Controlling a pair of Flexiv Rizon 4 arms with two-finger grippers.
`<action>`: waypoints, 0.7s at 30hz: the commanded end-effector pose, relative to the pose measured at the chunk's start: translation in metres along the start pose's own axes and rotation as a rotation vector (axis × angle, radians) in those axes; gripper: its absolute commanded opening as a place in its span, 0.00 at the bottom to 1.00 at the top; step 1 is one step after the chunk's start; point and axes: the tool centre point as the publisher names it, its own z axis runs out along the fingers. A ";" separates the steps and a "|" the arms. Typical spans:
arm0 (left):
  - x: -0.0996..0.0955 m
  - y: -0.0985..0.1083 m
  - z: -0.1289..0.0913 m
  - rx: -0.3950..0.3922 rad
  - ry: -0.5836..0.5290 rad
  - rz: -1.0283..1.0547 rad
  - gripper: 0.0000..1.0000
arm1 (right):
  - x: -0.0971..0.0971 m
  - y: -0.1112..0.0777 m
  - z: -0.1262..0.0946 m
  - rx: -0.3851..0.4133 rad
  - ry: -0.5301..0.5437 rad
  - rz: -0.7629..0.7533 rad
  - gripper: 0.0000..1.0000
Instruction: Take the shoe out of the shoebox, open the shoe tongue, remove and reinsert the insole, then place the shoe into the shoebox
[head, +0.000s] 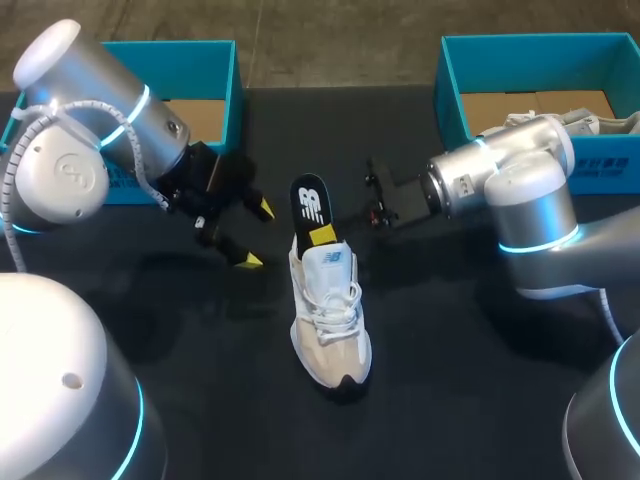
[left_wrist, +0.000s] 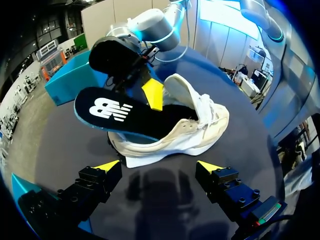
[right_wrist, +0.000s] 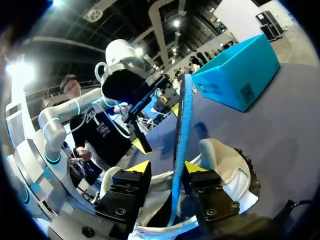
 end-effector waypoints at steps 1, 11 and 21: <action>0.000 -0.009 -0.011 -0.047 -0.001 0.001 1.00 | -0.007 0.000 0.003 0.012 0.007 0.006 0.22; -0.006 -0.025 -0.020 -0.078 -0.024 -0.003 1.00 | -0.012 -0.009 0.008 0.022 0.023 0.040 0.00; -0.009 -0.030 -0.022 -0.086 -0.033 -0.001 1.00 | -0.005 -0.022 0.012 0.041 0.031 0.088 0.00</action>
